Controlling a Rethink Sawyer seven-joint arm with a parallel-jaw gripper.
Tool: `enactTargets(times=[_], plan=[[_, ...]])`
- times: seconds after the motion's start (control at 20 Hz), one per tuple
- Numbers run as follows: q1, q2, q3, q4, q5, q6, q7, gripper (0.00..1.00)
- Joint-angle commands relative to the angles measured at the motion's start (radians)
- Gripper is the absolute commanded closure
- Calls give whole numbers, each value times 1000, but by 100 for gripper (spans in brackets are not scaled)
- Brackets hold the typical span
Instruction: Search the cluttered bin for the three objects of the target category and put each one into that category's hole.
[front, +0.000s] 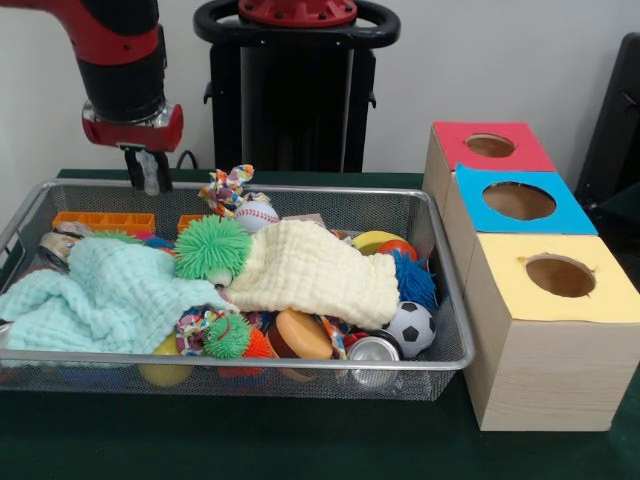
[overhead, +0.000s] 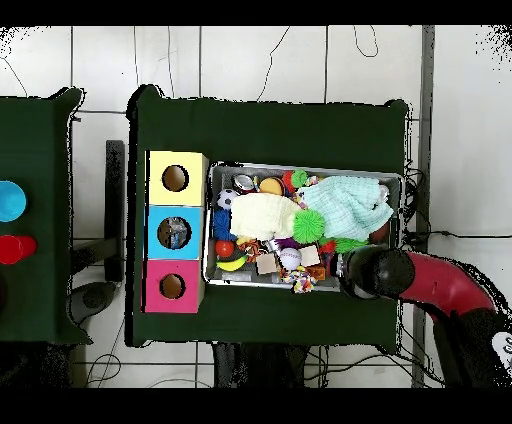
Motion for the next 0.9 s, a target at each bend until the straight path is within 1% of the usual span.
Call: enactTargets(times=[0.05, 0.2, 0.4, 0.55, 0.75, 0.9], plan=[[18, -91, 53, 21, 73, 140, -31, 100], [24, -116, 50, 25, 87, 167, -34, 100], [33, -149, 50, 48, 115, 169, -20, 100], [66, -183, 44, 48, 144, 206, 7, 100], [99, -204, 41, 56, 173, 199, 38, 100], [122, -215, 41, 62, 199, 175, 58, 100]])
